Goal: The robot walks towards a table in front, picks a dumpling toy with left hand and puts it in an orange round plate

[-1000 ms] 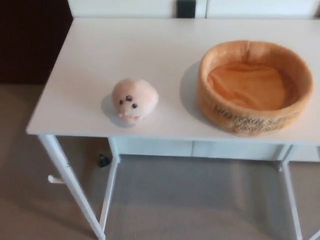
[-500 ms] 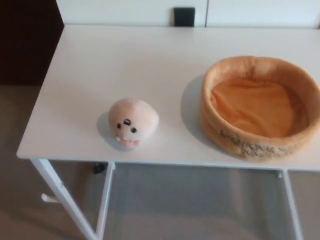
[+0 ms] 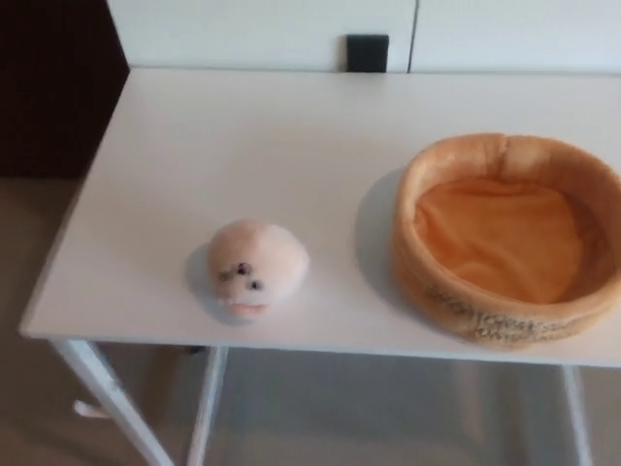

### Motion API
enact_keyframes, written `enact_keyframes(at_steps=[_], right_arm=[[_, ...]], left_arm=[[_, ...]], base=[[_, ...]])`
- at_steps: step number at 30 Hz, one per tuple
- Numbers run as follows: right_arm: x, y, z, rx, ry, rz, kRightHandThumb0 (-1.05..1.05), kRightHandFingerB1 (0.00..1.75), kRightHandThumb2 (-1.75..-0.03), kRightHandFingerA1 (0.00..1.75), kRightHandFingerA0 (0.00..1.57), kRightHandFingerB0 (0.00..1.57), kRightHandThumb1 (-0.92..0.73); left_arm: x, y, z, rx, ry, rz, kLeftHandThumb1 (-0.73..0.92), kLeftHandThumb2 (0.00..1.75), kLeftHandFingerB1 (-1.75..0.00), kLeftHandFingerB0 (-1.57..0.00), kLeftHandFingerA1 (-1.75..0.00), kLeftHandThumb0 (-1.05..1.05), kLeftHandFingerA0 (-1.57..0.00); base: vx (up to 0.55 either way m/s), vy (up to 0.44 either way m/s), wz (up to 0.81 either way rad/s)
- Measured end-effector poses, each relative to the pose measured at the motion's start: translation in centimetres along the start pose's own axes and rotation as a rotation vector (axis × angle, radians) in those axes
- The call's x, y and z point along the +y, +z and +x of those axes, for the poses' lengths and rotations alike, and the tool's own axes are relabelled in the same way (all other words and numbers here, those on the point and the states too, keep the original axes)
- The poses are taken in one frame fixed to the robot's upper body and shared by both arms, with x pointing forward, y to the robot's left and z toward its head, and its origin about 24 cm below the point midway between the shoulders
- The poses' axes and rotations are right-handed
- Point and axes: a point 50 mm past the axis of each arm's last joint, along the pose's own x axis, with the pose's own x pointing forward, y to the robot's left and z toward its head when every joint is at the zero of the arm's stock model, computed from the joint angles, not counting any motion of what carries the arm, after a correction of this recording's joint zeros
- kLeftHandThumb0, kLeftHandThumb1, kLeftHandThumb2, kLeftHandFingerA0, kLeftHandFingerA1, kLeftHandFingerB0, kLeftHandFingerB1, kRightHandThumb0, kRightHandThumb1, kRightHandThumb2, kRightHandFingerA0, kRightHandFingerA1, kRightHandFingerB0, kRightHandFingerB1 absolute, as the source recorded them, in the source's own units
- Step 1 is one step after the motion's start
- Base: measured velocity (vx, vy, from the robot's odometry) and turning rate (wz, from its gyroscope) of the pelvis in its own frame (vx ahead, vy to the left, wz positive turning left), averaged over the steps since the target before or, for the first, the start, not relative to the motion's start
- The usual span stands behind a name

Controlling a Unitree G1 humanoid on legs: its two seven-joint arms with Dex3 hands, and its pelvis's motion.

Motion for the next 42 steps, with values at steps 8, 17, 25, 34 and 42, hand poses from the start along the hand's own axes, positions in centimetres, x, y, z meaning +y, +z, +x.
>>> enact_keyframes(at_steps=[8,17,25,34,42], right_arm=[[-0.4,-0.2,0.0,0.007,-0.009,-0.001,-0.55,0.43,-0.82,0.58,0.70,0.27,-0.57],[-0.2,0.4,0.3,-0.003,-0.002,0.015,-0.54,0.43,-0.82,0.59,0.70,0.27,-0.57],[-0.2,1.1,0.5,-0.020,0.002,0.024,-0.55,0.43,-0.82,0.59,0.70,0.26,-0.57],[-0.2,1.1,0.5,-0.014,0.001,0.021,-0.46,0.31,-0.60,0.51,0.79,0.31,-0.66],[-0.2,1.2,0.6,-0.016,-0.001,0.020,-0.54,0.43,-0.82,0.58,0.70,0.27,-0.57]], left_arm=[[-0.1,0.4,-0.1,-0.034,0.000,-0.006,0.53,0.56,-0.30,-0.28,-0.44,-0.34,-0.35],[0.6,1.2,0.1,-0.098,0.021,-0.032,0.52,0.56,-0.29,-0.24,-0.38,-0.36,-0.30],[2.1,2.7,0.0,-0.231,0.108,-0.123,0.51,0.55,-0.29,-0.25,-0.39,-0.31,-0.30],[1.8,2.4,-0.2,-0.230,0.105,-0.123,0.51,0.56,-0.30,-0.25,-0.36,-0.36,-0.28],[2.3,2.5,-0.1,-0.237,0.117,-0.144,0.53,0.56,-0.28,-0.20,-0.36,-0.37,-0.25]], base=[[0.02,-0.058,-0.03],[0.05,0.150,-0.04],[0.04,0.028,0.04],[0.00,0.000,0.00],[0.00,0.000,0.00]])
